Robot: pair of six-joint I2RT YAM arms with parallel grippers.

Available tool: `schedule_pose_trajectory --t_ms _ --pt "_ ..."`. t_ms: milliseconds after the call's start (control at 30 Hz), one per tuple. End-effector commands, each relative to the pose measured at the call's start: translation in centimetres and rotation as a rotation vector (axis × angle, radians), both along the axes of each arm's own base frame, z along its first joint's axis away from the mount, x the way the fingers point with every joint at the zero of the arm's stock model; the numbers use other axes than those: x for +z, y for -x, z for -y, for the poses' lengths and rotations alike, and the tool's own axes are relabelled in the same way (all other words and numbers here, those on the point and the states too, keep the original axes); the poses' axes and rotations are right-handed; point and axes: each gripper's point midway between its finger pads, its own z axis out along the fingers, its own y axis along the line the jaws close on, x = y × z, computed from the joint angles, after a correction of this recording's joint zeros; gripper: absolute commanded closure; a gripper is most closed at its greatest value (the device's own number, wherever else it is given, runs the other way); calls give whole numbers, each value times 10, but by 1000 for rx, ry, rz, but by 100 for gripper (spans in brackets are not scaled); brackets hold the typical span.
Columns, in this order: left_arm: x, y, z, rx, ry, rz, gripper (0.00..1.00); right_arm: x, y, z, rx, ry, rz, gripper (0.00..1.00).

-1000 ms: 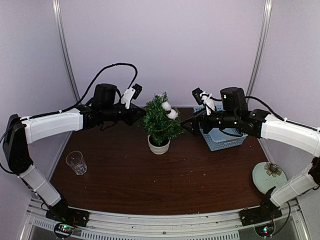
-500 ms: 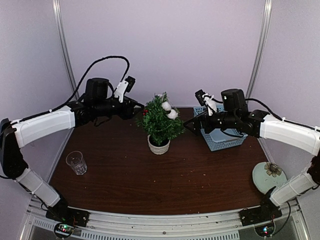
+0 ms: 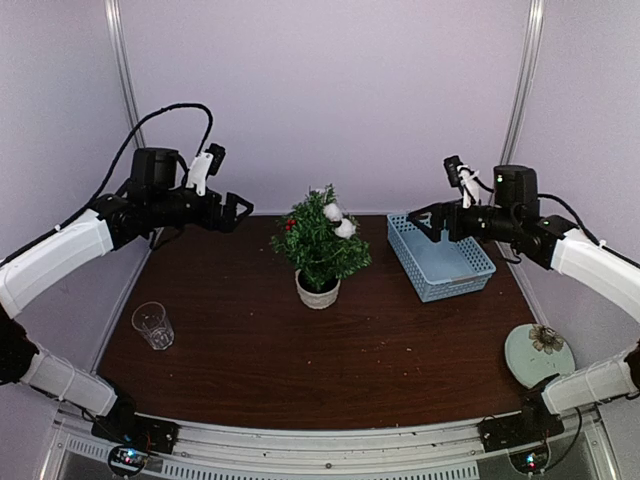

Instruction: Decorate the small christmas tree

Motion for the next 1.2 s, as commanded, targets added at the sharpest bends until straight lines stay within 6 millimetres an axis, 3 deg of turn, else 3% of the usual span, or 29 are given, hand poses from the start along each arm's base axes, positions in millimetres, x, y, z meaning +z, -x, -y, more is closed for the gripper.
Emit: schedule_pose_trajectory --t_ms 0,167,233,433,633,767,967,1167 --pt "-1 8 -32 108 -12 -78 3 23 13 24 -30 -59 23 0" --pt "-35 23 -57 237 -27 -203 2 19 31 37 -52 -92 -26 1" --pt "-49 31 -72 319 -15 -247 2 4 38 40 -68 -93 -68 0" --pt "-99 60 -89 387 -6 -342 2 -46 54 50 -116 -116 -138 1" --pt "-148 76 -96 436 -30 -403 2 -94 62 59 -169 -129 -171 1" --pt "-171 79 -82 399 -63 -438 2 -118 62 62 -189 -133 -187 1" --pt "-188 74 -62 349 -103 -437 3 -147 62 64 -214 -128 -225 1" --pt "-194 68 -53 344 -50 -431 3 -156 59 60 -194 -110 -242 0"
